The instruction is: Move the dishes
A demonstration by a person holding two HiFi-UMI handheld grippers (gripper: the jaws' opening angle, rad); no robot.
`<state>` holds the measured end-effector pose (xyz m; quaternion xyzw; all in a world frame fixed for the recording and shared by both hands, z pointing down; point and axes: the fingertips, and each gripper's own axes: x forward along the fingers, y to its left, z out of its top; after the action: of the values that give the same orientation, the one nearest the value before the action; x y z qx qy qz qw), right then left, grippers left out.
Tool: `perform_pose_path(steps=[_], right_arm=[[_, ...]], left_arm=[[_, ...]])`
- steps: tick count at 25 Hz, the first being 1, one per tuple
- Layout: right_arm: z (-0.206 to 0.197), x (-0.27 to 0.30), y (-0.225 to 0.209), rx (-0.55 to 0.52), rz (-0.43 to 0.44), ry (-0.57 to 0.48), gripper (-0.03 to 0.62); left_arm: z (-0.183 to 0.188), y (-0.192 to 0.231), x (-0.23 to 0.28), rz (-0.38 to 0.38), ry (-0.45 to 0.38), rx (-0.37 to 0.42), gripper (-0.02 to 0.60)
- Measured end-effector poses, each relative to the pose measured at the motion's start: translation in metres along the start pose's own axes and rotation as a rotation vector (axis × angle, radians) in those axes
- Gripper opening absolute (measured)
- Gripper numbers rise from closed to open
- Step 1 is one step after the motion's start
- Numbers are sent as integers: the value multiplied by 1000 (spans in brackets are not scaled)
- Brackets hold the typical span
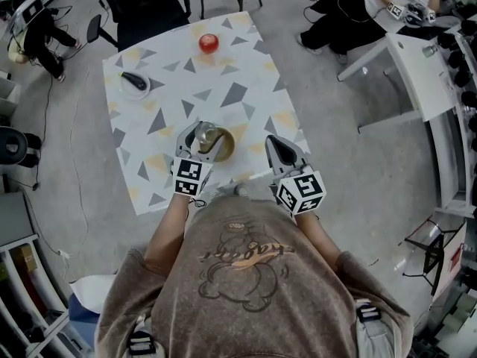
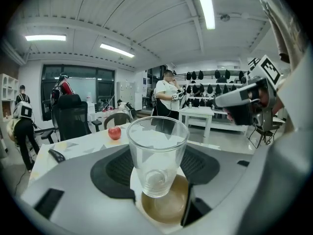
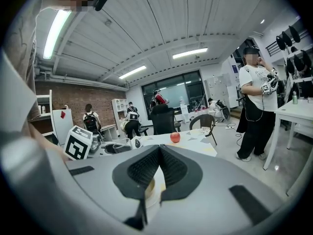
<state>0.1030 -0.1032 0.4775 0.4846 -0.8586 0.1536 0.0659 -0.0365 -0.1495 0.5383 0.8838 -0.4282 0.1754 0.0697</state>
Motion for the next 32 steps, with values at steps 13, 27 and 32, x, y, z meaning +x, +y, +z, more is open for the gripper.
perform_pose_path(steps=[13,27,32], right_arm=[[4,39,26,-19,102,4,-5],[8,69,49,-26,181,25,-3],[6,75,47,-25,174,40,-4]], left_arm=[[39,72,-48,166,-48,-30,287],[-8,133,-68,289,38,-91,287],[-38,142,-55,296,71,-130,287]])
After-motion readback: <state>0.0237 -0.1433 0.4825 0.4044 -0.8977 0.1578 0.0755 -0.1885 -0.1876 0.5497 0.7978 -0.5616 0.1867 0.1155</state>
